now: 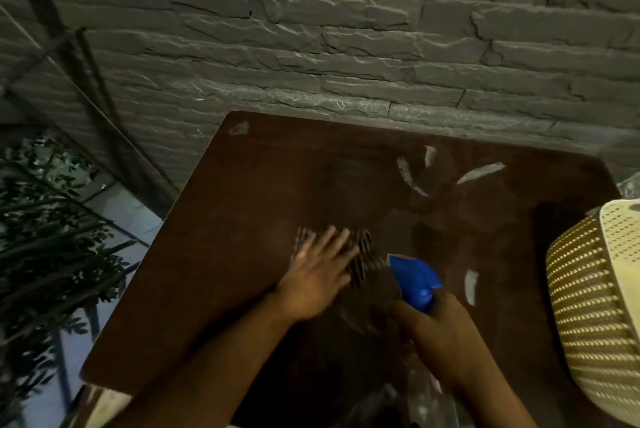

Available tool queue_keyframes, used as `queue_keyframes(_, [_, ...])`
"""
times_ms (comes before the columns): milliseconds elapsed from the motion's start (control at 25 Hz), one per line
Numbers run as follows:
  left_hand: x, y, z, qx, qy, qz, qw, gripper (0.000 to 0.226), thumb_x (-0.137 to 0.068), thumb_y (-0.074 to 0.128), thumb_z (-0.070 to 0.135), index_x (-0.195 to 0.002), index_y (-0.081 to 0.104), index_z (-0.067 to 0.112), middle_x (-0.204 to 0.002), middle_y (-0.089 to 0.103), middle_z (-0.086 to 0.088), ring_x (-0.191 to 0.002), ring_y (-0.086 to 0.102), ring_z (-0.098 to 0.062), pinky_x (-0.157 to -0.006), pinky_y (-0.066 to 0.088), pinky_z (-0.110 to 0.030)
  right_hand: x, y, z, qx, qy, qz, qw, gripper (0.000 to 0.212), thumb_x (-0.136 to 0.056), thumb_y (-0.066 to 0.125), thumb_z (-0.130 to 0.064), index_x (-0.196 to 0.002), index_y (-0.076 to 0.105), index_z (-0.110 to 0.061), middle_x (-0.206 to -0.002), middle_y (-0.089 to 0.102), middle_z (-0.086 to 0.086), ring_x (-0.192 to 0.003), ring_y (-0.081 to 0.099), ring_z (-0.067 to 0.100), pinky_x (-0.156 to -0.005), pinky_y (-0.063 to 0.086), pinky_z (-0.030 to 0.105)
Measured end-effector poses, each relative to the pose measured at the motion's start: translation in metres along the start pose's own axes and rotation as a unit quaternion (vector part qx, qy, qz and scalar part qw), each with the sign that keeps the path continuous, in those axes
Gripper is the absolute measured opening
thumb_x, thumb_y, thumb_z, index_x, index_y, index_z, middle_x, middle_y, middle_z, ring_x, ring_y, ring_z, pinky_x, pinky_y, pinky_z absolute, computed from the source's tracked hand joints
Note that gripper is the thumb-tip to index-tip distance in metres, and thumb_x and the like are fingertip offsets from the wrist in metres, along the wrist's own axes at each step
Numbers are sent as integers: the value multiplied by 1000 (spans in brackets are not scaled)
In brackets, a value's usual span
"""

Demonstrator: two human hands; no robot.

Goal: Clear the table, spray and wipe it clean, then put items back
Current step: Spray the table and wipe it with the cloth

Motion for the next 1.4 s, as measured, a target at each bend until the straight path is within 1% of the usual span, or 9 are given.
queue_keyframes(80, [26, -2, -2, 2, 55, 16, 998, 55, -97, 31, 50, -150, 31, 33, -163, 12, 4, -150, 1, -18, -121, 3, -41, 7, 1, 6, 7, -4, -1, 1000, 18, -78, 68, -31, -89, 65, -18, -74, 74, 9, -71, 70, 29, -75, 57, 52])
queue_keyframes(160, [1, -38, -73, 30, -159, 67, 985, 56, -101, 31, 46, -153, 23, 29, -164, 6, 0, -150, -1, -23, -119, 5, -45, 13, -1, 14, 7, 1, 4, 1000, 19, -79, 68, -31, -90, 64, -17, -78, 74, 10, -75, 70, 31, -78, 57, 53])
queue_keyframes(240, [-2, -45, -96, 63, -318, -7, 946, 59, -103, 28, 45, -155, 9, 27, -164, -7, -1, -150, -10, -24, -119, -2, -45, 19, -3, 20, 7, -1, 7, 1000, 16, -81, 68, -30, -91, 62, -20, -82, 73, 11, -78, 70, 31, -80, 57, 53])
queue_keyframes(400, [23, -9, -19, 46, -106, 8, 993, 55, -102, 31, 46, -154, 17, 35, -161, -9, 12, -150, -11, -16, -117, -9, -36, 26, -3, 30, 12, -11, 0, 1000, 10, -80, 67, -28, -86, 61, -23, -80, 73, 9, -77, 70, 29, -80, 56, 54])
queue_keyframes(560, [-10, -37, -76, 90, -280, -34, 955, 58, -103, 27, 46, -155, 5, 31, -162, -15, 1, -148, -17, -24, -119, -7, -46, 33, 13, 41, 53, -33, -4, 998, 13, -77, 71, -30, -80, 59, -24, -60, 69, -4, -56, 66, 8, -57, 54, 24])
queue_keyframes(680, [-23, -35, -75, 71, -281, -56, 955, 59, -103, 25, 47, -155, 2, 29, -163, -15, -1, -148, -17, -25, -119, -7, -48, 40, 34, 55, 90, -32, -34, 995, 17, -79, 72, -34, -78, 56, -28, -64, 66, -8, -57, 63, -4, -50, 42, 9])
queue_keyframes(1120, [152, 20, 11, 18, -50, 15, 998, 56, -99, 24, 52, -152, 25, 35, -163, 5, 6, -150, -6, -17, -119, -8, -36, 86, 56, 75, -17, 7, -10, 1000, 13, -86, 66, -28, -95, 57, -29, -69, 74, 5, -55, 71, 19, -66, 60, 42])
queue_keyframes(1320, [74, -22, -95, 49, -285, 20, 957, 58, -103, 24, 48, -156, 9, 30, -164, -9, 1, -150, -11, -24, -119, -2, -47, 90, 54, 91, -20, 24, 29, 999, 14, -86, 67, -32, -89, 53, -33, -70, 72, 4, -53, 70, 15, -59, 56, 31])
queue_keyframes(1400, [35, -26, -60, 42, -257, 11, 965, 57, -103, 26, 46, -155, 10, 29, -164, -7, 0, -150, -10, -25, -119, -2, -48, 91, 57, 95, -29, 22, 33, 999, 12, -85, 67, -30, -92, 57, -29, -71, 73, 6, -53, 70, 17, -59, 56, 32])
Point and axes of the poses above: each hand's wrist, its own x-axis away from the middle knuckle, its own y-axis out of the palm, z = x × y, the point moved 7 cm from there along -x, towards the middle knuckle
